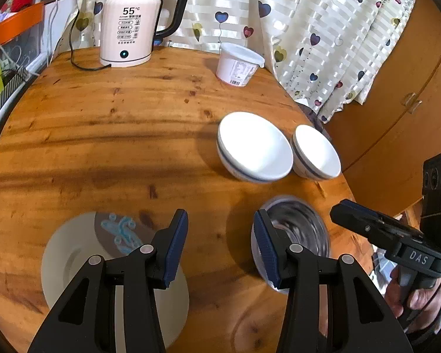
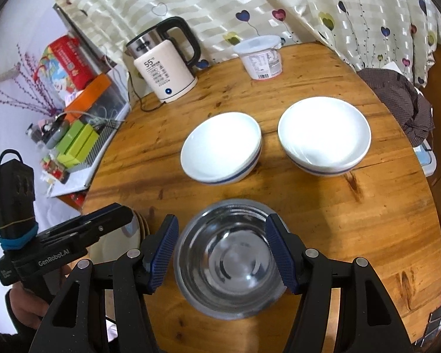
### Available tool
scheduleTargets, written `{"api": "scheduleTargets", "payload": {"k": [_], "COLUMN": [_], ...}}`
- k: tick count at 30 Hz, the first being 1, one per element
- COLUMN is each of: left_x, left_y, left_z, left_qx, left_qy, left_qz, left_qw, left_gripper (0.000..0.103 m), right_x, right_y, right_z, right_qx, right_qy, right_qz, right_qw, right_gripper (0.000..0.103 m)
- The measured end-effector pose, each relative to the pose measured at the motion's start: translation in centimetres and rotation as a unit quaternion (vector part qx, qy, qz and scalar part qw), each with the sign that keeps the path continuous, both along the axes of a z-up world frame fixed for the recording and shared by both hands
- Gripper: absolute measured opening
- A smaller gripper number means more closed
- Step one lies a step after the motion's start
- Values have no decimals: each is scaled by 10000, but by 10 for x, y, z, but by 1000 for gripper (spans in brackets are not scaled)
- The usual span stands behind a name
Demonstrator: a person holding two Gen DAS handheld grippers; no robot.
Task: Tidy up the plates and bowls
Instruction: 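Reach both grippers past the steel bowl and close on a white bowl's rim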
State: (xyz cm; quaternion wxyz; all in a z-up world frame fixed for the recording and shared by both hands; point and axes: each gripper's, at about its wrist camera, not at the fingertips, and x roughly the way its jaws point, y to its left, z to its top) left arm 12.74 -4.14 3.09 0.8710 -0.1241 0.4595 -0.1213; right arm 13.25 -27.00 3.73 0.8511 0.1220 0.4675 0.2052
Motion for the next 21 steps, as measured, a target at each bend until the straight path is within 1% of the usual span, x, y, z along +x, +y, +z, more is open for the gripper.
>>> {"api": "scheduleTargets", "payload": {"k": [3,5,7,12,17,21], "left_x": [10,20,29,46,59,67], "left_y": [-2,-4,-6,-12,-17,-20], "left_z": [2,2,0,-5,-10,-13], "left_qx": [11,27,44,46,-3,-40], "left_qy": [-39,-55,-46,5,60,94], "left_qz": [14,23,22,-15,-24,-21], "left_qw": [10000,10000,10000,10000,10000,9999], "left_gripper": [48,48,48,48,48,48], "right_x": [7,13,19,35,50,60], "right_y": [1,2,2,3,5,5], "right_z": [-1,-2,-3,-9,-18,-26], "right_qx": [45,51,69,109,183,258], "right_qy": [11,22,43,106,193,301], "right_qz": [-70,-116,-138,-189,-230,-266], "right_qw": [10000,9999,9999,9997,9994,9989], "right_gripper": [61,53,49,44,36,34]}}
